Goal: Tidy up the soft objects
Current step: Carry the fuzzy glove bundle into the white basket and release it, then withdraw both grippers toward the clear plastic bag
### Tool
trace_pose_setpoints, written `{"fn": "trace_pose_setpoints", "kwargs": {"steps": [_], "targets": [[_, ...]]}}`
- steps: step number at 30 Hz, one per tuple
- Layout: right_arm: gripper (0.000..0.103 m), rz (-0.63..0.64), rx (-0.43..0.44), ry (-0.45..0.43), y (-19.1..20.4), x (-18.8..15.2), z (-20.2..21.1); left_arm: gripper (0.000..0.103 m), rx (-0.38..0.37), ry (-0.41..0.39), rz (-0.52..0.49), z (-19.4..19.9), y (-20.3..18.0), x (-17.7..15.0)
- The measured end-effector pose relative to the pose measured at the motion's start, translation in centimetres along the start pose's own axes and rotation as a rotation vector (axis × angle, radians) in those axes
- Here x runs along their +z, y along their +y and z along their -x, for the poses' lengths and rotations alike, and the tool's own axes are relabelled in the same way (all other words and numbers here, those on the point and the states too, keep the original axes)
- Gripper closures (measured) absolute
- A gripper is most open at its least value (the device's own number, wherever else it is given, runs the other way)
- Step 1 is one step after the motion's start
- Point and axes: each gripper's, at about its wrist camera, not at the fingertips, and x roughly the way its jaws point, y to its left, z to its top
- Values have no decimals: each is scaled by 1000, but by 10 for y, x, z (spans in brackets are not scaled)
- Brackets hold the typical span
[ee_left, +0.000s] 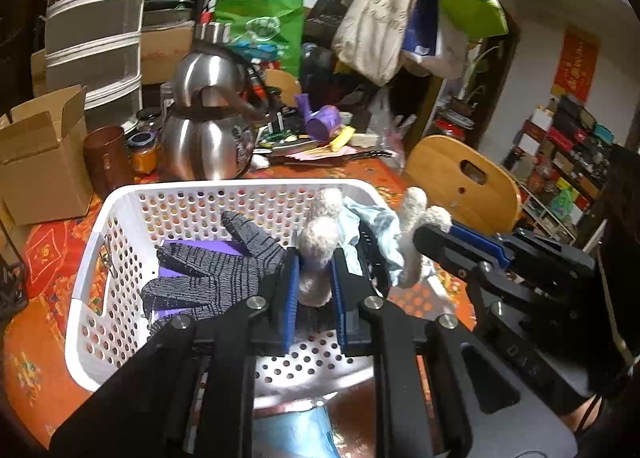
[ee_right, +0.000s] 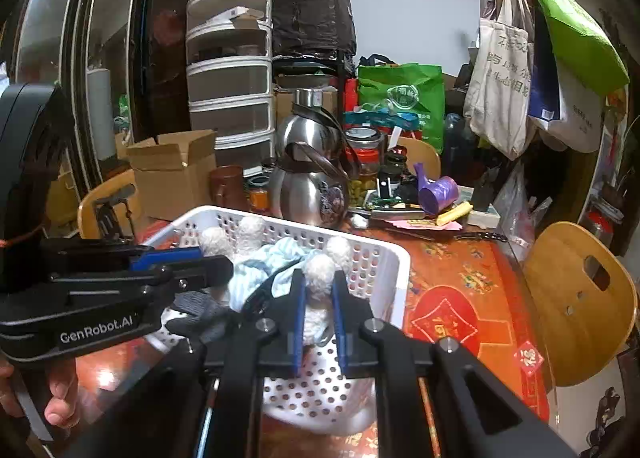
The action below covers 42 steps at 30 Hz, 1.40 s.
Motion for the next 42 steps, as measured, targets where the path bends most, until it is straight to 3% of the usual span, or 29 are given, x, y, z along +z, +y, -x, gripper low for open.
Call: {"fn": "trace_pose_setpoints", "kwargs": {"steps": [1, 2, 3, 4, 5, 6, 8, 25, 33, 39, 42], "targets": [[91, 1, -2, -2, -2, -2, -2, 71, 6, 11, 1, -6, 1, -1], [88, -6, -10, 4, -3, -3, -3, 50, 18, 25, -5, -10, 1, -3], [82, -24, -12, 21, -6, -4, -6, 38, 42, 23, -5, -11, 2, -6], [77, -36, -9, 33, -9, -4, -8, 36, 60, 5, -8, -10, 3, -8], [65, -43, -14, 43, -11, -5, -10, 34, 54, -6, -11, -9, 5, -11], [51, -44, -29, 44, -13, -7, -10, 34, 47, -4, -7, -9, 8, -13], [41, -45, -45, 32, -17, -10, -9, 33, 39, -3, 12, -8, 16, -15], [41, -74, -35, 54, -11, -16, -9, 29, 67, -17, 50, 12, 52, -29], [25, -89, -41, 50, -5, -27, 9, 29, 108, -11, 37, 30, 53, -44], [24, -98, -59, 61, 5, -45, 32, 29, 122, -5, 28, 60, 56, -65], [23, -119, -51, 30, 10, -67, 57, 28, 164, -2, 2, 86, 60, -86]]}}
